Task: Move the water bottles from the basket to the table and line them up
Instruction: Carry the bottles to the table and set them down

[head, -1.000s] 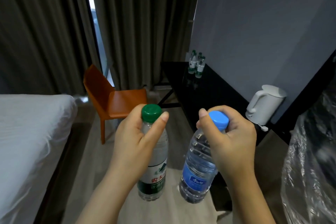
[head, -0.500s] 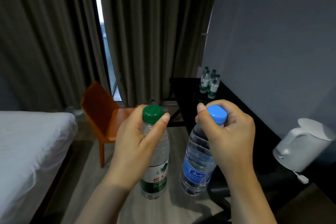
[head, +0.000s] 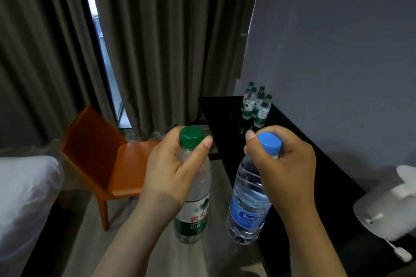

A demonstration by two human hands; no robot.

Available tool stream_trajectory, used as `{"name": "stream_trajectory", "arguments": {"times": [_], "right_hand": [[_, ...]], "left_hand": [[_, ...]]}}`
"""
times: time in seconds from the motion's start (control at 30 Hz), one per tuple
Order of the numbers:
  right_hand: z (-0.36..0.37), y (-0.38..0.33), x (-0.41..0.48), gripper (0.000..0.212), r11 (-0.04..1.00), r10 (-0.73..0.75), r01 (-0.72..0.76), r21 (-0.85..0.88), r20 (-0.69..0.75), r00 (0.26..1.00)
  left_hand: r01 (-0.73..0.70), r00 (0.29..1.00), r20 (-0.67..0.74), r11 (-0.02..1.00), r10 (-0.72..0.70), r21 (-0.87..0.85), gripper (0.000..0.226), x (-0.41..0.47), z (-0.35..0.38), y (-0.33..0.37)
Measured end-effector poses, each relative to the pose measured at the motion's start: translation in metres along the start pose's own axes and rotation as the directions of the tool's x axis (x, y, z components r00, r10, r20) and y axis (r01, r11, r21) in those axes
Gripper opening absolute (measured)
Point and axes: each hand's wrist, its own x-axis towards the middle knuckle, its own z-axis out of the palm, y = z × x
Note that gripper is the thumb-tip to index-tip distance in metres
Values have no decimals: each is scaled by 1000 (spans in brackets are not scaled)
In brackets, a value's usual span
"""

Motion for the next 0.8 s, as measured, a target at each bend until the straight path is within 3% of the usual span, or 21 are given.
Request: {"name": "stream_trajectory", "arguments": {"times": [0.43, 0.8], "right_hand": [[99, 55, 99, 25, 993, 88, -95, -66, -100, 991], [125, 142, 189, 24, 987, 132, -145, -64, -176, 976]], "left_hand": [[-2, 988, 151, 989, 24, -145, 29, 155, 7, -94], [19, 956, 290, 983, 35, -182, 25, 254, 87, -154]]}}
